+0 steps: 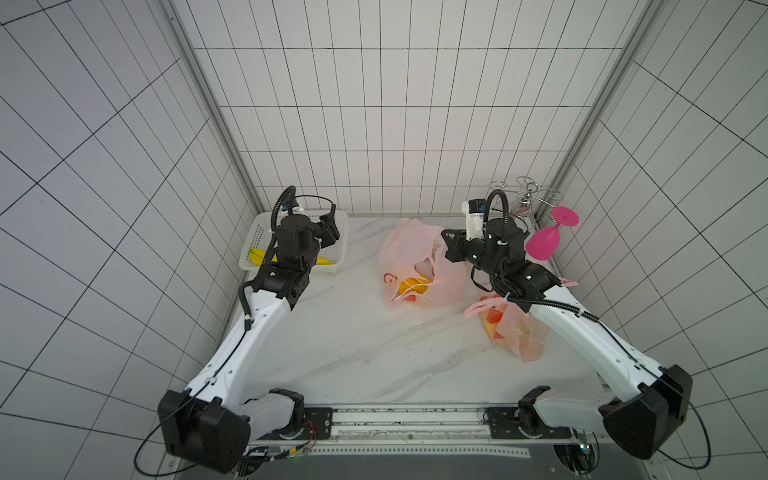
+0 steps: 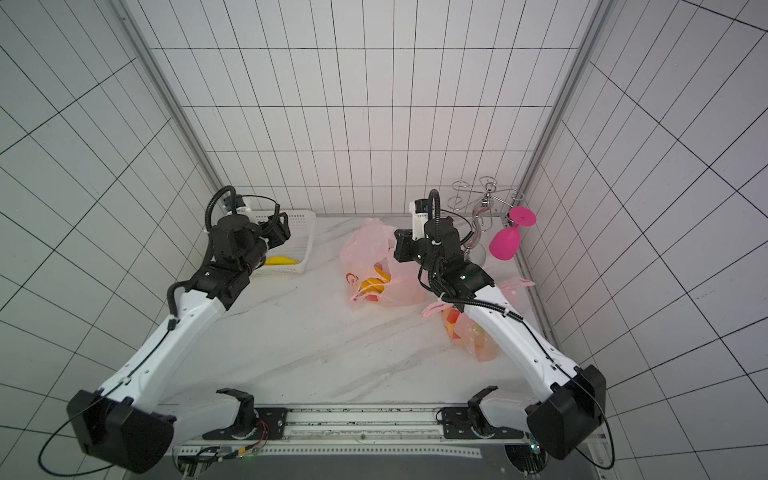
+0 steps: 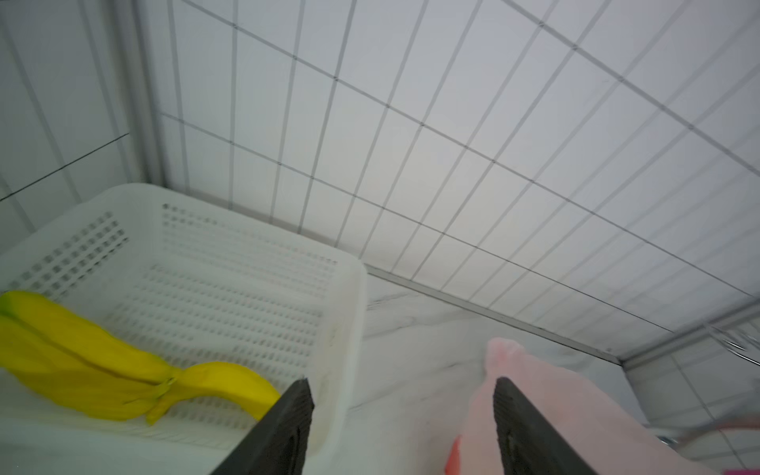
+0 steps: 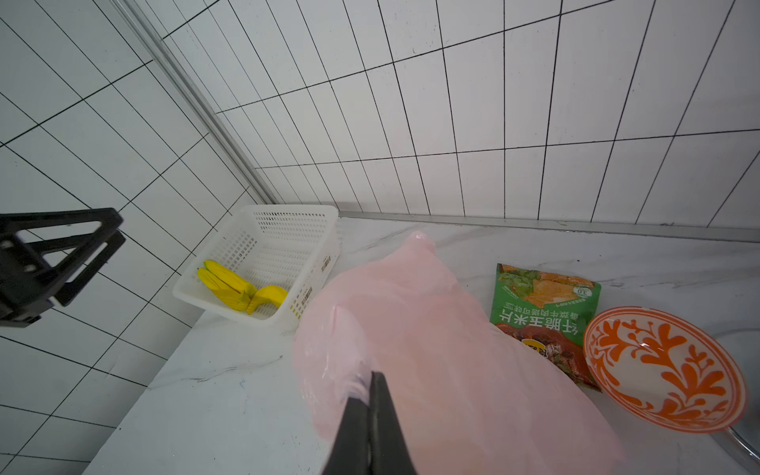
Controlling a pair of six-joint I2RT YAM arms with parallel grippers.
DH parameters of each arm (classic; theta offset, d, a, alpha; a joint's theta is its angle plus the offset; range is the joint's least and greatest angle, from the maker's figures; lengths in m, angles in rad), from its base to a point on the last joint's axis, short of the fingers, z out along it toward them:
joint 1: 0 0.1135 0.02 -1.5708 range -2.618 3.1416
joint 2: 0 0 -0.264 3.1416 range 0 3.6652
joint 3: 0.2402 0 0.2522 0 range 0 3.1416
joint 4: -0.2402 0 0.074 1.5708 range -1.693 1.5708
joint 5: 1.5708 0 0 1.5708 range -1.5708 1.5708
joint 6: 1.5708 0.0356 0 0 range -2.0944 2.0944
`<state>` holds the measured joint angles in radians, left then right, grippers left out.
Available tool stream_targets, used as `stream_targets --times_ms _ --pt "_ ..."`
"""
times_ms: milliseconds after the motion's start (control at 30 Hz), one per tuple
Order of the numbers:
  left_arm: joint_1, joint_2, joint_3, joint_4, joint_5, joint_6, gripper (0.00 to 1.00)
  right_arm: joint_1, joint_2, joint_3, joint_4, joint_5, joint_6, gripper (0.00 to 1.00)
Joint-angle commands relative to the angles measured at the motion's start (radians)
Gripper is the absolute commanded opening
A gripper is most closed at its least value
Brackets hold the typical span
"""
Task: Place the banana into a plastic bag & tie a knot
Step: Pick up the banana from the basket.
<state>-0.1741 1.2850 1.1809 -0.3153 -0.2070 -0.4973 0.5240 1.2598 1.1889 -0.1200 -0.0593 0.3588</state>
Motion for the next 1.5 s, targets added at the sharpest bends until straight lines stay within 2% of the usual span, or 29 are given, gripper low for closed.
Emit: stream_targets --times_ms 0,167,233,333,467,667,900,1100,1333,1467 --pt "0.089 0.120 0.060 -0.139 -0.065 -0.063 0.72 -0.002 -0.033 -0.074 0.039 -0.010 0.006 0.00" --pt "0.223 0.316 0.161 -0.174 -0.114 -0.113 0.76 -0.003 -0.043 -0.104 0.045 -0.034 0.002 0.00" --pt "0.257 0.415 0.263 -0.239 -0.160 -0.123 0.78 -0.002 -0.054 -0.127 0.057 -0.037 0.002 0.00" --pt "0.276 0.541 0.386 -0.304 -0.252 -0.137 0.80 -0.004 -0.073 -0.164 0.078 -0.040 0.006 0.00" --pt "0.313 0.686 0.527 -0.321 -0.227 -0.150 0.80 -0.006 -0.072 -0.179 0.088 -0.054 0.010 0.00" --pt "0.321 0.856 0.681 -0.432 -0.275 -0.194 0.80 -0.007 -0.063 -0.159 0.069 -0.056 -0.007 0.00" --pt "0.334 0.917 0.694 -0.443 -0.342 -0.249 0.80 -0.007 -0.040 -0.151 0.060 -0.071 0.002 0.00" --pt "0.372 0.965 0.689 -0.440 -0.278 -0.288 0.80 -0.007 -0.036 -0.164 0.061 -0.065 0.006 0.00" --pt "0.378 0.989 0.699 -0.488 -0.305 -0.321 0.80 -0.007 -0.031 -0.167 0.052 -0.059 0.003 0.00" --pt "0.369 0.977 0.695 -0.508 -0.262 -0.330 0.79 -0.006 -0.030 -0.170 0.055 -0.063 0.008 0.00"
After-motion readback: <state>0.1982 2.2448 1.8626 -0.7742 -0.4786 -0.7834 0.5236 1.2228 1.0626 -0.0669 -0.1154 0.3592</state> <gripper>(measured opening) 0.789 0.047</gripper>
